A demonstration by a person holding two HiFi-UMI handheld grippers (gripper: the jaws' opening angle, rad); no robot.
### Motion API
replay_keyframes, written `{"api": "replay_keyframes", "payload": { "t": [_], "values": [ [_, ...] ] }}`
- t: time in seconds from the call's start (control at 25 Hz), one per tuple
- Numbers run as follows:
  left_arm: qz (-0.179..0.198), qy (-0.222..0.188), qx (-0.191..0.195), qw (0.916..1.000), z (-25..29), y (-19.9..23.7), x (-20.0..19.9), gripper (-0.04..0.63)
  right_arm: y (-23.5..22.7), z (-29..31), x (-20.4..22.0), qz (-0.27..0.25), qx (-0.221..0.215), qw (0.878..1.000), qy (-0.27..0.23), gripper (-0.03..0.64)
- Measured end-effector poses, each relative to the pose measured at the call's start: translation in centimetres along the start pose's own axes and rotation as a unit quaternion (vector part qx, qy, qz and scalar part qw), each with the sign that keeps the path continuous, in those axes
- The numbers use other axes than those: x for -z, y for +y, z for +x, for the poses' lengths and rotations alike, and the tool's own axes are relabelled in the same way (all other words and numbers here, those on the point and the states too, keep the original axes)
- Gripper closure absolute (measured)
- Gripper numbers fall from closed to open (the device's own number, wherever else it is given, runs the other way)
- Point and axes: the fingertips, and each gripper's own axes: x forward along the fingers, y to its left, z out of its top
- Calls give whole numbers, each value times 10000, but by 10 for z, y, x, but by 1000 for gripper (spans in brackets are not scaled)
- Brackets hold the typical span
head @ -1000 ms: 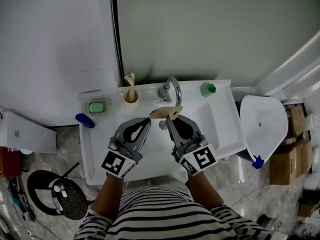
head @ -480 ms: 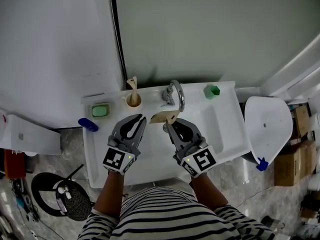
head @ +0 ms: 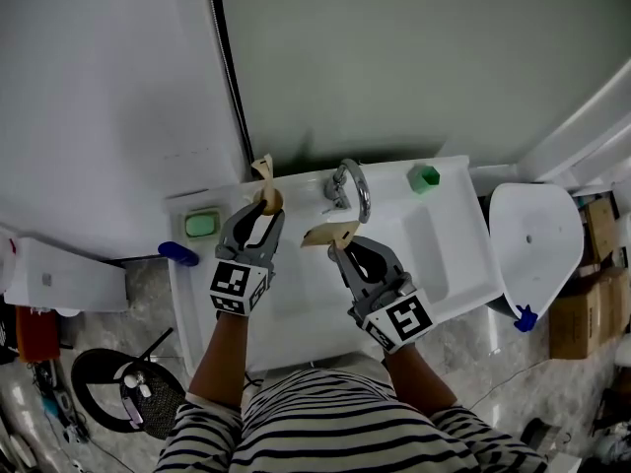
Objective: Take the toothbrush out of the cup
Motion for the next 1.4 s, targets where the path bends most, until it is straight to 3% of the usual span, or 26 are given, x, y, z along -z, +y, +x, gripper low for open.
{"api": "replay_keyframes", "payload": {
  "t": [0.4, 0.72, 1.04, 1.24, 1.4],
  "values": [
    [294, 767, -549, 9951, 43, 40, 41, 446, -3, 7, 5, -62, 13, 9999, 92, 604],
    [349, 1573, -776, 9839, 74, 61, 79, 434, -7, 14, 7, -62, 14, 9998, 166, 604],
    [309, 1795, -880, 9793, 85, 72, 96, 492, -15, 20, 7, -86, 62, 9997, 205, 604],
    [214, 1707, -911, 9809, 84, 75, 96, 562, -16, 23, 6, -70, 50, 9998, 170, 604],
    [201, 1628, -923, 9821, 83, 78, 91, 578, -19, 25, 6, -89, 75, 9998, 188, 604]
  ]
}}
